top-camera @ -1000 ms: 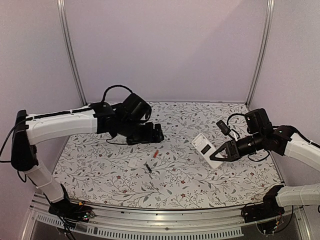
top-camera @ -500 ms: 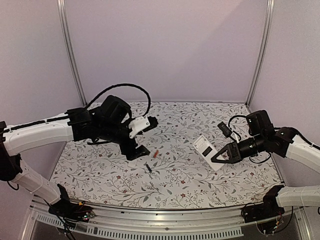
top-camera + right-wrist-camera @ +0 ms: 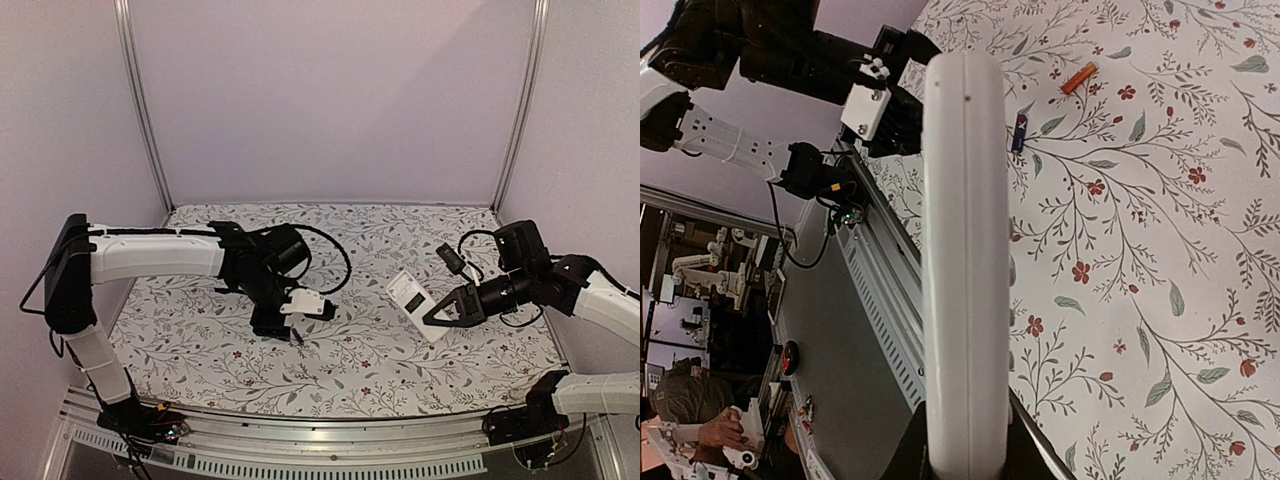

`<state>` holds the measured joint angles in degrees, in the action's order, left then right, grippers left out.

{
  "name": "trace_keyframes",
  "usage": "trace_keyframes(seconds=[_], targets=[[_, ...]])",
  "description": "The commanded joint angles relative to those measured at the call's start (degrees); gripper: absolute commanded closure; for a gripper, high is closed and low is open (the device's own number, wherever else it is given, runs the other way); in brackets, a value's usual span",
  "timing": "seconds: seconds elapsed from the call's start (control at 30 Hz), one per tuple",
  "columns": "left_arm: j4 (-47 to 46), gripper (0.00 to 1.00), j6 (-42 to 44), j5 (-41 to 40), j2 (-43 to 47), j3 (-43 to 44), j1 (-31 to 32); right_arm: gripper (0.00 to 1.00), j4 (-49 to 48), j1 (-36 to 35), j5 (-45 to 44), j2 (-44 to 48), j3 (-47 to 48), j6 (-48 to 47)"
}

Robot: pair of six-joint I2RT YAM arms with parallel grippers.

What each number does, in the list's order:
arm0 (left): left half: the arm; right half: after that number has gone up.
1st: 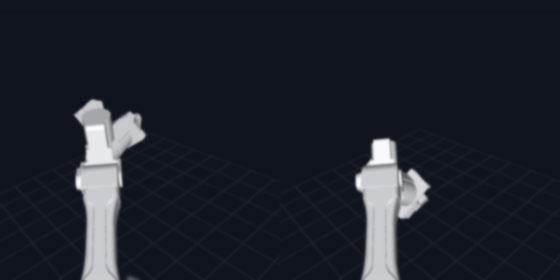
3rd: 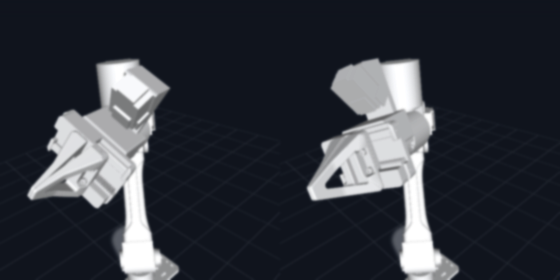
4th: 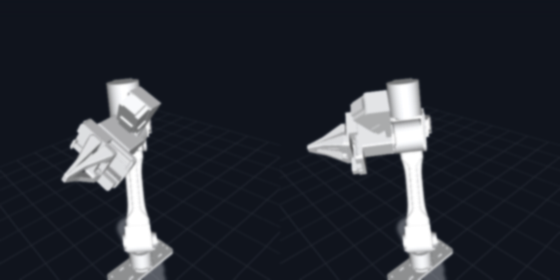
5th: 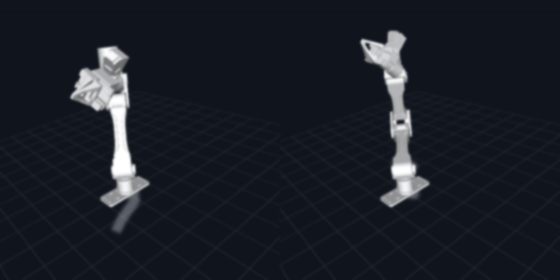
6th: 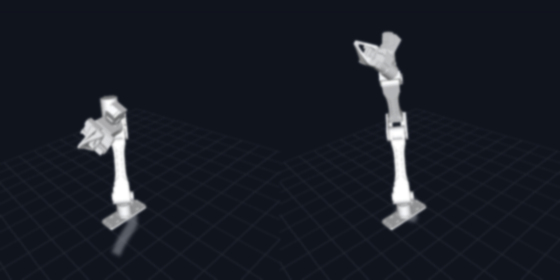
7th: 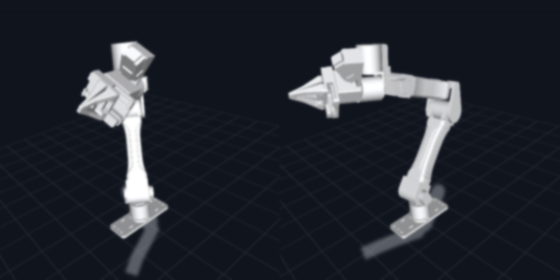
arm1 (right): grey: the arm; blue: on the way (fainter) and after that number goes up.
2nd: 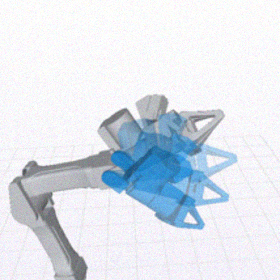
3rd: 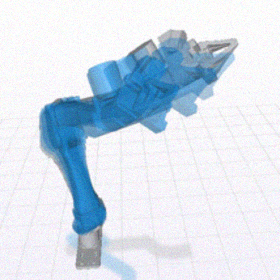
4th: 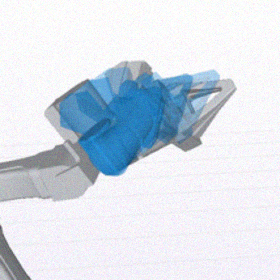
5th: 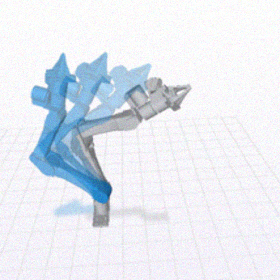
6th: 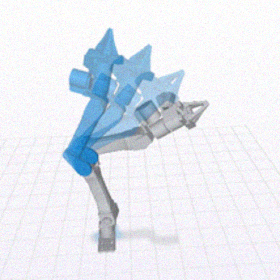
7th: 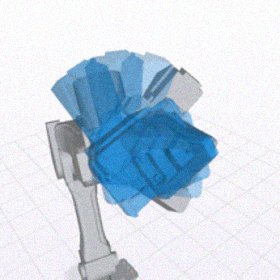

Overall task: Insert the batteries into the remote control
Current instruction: Pick up the battery from the center of the board.

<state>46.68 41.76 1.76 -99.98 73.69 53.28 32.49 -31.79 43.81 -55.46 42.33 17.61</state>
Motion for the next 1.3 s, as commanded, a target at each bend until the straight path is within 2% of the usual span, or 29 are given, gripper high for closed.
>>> trace_keyframes(seconds=[0.0,0.27,0.7,0.93,1.1,1.27], targets=[[3.71,0.32,5.26,-1.56,-5.52,4.15,-0.28,1.0,-0.23,0.39,0.4,1.13,-0.75,0.31],[2.89,0.41,8.15,-5.13,-12.31,6.71,-0.02,1.0,-0.22,0.36,0.4,0.71,-0.58,0.15],[0.14,0.45,10.28,-3.43,-16.53,7.75,1.25,1.0,-0.02,0.33,-0.04,0.62,-0.49,0.23],[0.12,0.5,10.54,-2.48,-18.38,8.59,1.74,1.0,0.07,0.35,-0.04,0.44,-0.49,0.24],[0.55,0.65,10.6,-2.45,-19.89,8.7,1.75,1.0,0.15,0.38,-0.08,0.53,-0.4,0.15],[2.11,0.84,9.73,-2.2,-20.65,9.36,1.67,1.0,0.26,0.35,-0.04,0.7,-0.4,0.12]])
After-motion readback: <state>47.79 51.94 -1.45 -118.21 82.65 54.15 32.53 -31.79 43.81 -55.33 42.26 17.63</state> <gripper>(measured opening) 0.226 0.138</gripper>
